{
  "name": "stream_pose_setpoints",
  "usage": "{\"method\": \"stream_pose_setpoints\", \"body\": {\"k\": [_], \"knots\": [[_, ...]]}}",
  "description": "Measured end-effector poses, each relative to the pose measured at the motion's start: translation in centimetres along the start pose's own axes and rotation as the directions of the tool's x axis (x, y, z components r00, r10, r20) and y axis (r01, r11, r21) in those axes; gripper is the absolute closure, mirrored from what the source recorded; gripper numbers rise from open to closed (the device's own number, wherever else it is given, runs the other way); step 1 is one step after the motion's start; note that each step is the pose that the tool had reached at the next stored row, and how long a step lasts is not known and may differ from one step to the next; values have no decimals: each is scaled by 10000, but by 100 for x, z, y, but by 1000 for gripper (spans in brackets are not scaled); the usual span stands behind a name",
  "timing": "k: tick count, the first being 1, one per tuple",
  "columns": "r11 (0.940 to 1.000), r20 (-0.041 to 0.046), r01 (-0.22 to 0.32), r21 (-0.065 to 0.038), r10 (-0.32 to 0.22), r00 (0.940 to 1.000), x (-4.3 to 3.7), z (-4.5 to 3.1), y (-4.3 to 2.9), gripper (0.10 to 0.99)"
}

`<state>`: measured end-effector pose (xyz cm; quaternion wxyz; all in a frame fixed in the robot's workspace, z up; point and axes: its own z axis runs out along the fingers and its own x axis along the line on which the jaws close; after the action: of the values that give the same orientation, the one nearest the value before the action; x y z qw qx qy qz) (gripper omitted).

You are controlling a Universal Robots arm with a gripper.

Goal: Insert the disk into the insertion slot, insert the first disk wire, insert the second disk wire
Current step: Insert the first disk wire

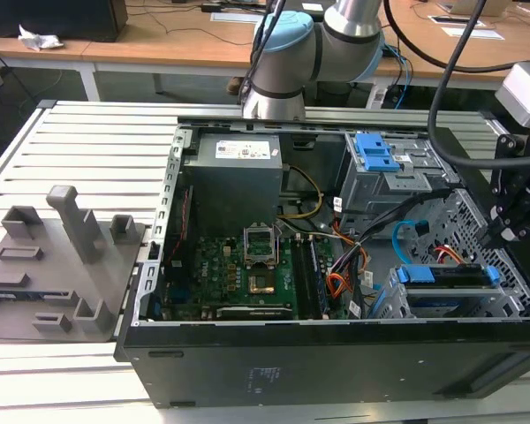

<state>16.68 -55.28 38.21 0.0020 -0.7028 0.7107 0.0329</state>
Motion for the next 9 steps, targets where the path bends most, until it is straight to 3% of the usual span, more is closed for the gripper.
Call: {"method": "stream_pose_setpoints", "body": {"k": [5,8,9], "knots": [[10000,-2,1,0,-1,10000,0,0,28,980],[10000,1,0,0,0,10000,2,7,153,980],[10000,1,0,0,0,10000,3,10,225,980]]}}
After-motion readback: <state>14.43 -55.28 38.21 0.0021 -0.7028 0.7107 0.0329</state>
